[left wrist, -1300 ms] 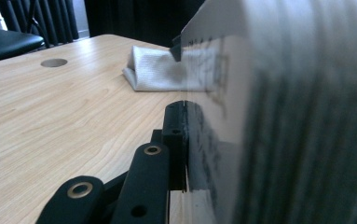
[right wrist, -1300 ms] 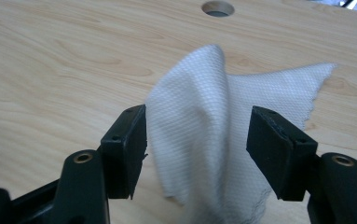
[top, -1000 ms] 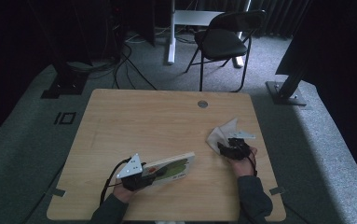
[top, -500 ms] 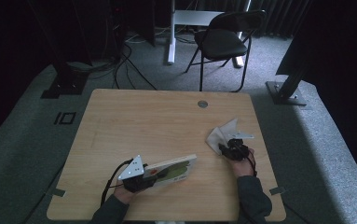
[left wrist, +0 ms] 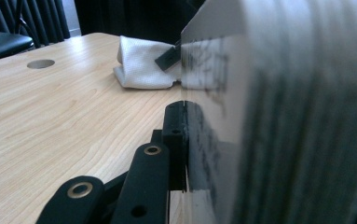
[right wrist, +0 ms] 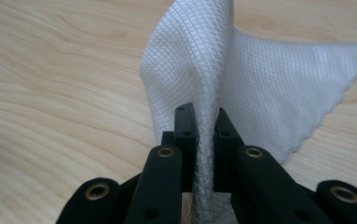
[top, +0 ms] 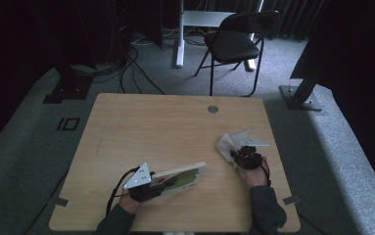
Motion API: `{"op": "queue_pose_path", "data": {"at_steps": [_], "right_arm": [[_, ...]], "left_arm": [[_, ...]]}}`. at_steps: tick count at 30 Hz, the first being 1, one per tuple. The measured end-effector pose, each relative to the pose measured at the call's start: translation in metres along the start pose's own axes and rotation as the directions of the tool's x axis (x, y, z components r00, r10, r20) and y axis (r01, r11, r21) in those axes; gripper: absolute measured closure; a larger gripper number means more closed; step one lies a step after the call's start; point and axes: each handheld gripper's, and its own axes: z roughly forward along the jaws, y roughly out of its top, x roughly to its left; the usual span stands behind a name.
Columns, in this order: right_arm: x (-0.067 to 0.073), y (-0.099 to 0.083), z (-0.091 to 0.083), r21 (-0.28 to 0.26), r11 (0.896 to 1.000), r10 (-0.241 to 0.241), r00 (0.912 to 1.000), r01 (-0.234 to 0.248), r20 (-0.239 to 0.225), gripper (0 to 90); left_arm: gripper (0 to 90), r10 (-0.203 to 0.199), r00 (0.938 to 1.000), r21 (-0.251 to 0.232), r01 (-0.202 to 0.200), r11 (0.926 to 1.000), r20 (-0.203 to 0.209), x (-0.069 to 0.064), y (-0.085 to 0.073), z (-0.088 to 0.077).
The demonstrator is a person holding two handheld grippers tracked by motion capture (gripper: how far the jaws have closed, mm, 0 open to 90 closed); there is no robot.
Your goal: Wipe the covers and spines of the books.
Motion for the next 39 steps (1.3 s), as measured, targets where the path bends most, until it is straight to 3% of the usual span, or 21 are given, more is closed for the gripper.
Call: {"op": "queue_pose_path", "data": {"at_steps": [4, 21, 39], "right_arm": [[0.007, 0.003, -0.006, -0.018, 0.999, -0.031, 0.9994, 0.031, -0.016, 84.7], [0.029, 0.013, -0.036, -0.109, 0.992, -0.074, 0.9913, 0.062, -0.109, 84.8], [0.054, 0.019, -0.053, -0.136, 0.981, -0.159, 0.9768, 0.140, -0.144, 84.9]], "left_arm": [[77.7, 0.003, 1.0000, -0.001, -0.003, 1.0000, -0.006, 0.001, 0.000, -0.001], [77.7, 0.015, 0.9998, 0.009, -0.015, 0.9998, -0.011, -0.001, 0.000, -0.001], [77.7, 0.019, 0.9997, 0.018, -0.019, 0.9997, -0.017, 0.000, 0.000, -0.001]]}}
